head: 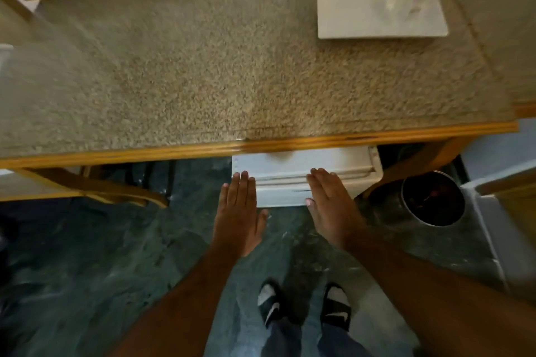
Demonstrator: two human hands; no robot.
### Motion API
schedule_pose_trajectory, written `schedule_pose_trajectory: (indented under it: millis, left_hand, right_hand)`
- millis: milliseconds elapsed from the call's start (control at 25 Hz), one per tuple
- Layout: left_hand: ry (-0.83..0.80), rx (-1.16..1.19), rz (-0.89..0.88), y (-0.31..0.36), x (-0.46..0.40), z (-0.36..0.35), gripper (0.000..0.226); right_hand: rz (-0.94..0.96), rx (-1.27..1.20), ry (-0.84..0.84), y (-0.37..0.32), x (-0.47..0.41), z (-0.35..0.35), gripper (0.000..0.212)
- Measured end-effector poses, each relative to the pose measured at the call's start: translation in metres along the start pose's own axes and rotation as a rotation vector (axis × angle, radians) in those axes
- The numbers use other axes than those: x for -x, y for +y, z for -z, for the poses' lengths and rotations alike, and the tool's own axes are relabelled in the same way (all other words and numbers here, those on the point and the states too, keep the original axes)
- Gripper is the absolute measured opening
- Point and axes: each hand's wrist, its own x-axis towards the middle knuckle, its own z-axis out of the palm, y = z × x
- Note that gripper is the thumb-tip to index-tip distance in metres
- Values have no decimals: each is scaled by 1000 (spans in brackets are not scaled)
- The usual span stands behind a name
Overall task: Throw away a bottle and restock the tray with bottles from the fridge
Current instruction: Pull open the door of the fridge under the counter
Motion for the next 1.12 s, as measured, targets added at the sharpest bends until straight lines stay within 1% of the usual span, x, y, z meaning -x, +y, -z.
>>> schedule_pose_trajectory:
  millis: [80, 160, 240, 360, 520, 720, 920, 1120]
  left_hand:
    - [-68, 20, 34, -6, -13, -34, 72]
    - [-130, 42, 63, -15, -27, -74, 73]
    - [-162, 37, 75, -26, -38, -108, 74]
    - [-168, 45, 86, -44, -52, -139, 74]
    - [-169, 53, 75, -62, -67, -155, 73]
    - [-162, 74, 58, -65, -77, -163, 70]
    - [-148, 11, 20, -65, -79, -169, 63]
    - [-144, -7, -10, -72, -86, -171, 64]
  right_hand:
    - [-47, 20, -69, 14, 3, -37, 50]
    - [-63, 32, -93, 31, 3, -73, 50]
    - [-66, 25, -97, 44, -2, -100, 50]
    - [-78, 16, -101, 52, -13, -125, 52]
    - [-78, 37, -124, 50, -22, -147, 50]
    - [-135, 50, -128, 42, -32, -166, 48]
    - [-184, 71, -133, 37, -43, -174, 45]
    - [-214, 127, -171, 39, -55, -178, 45]
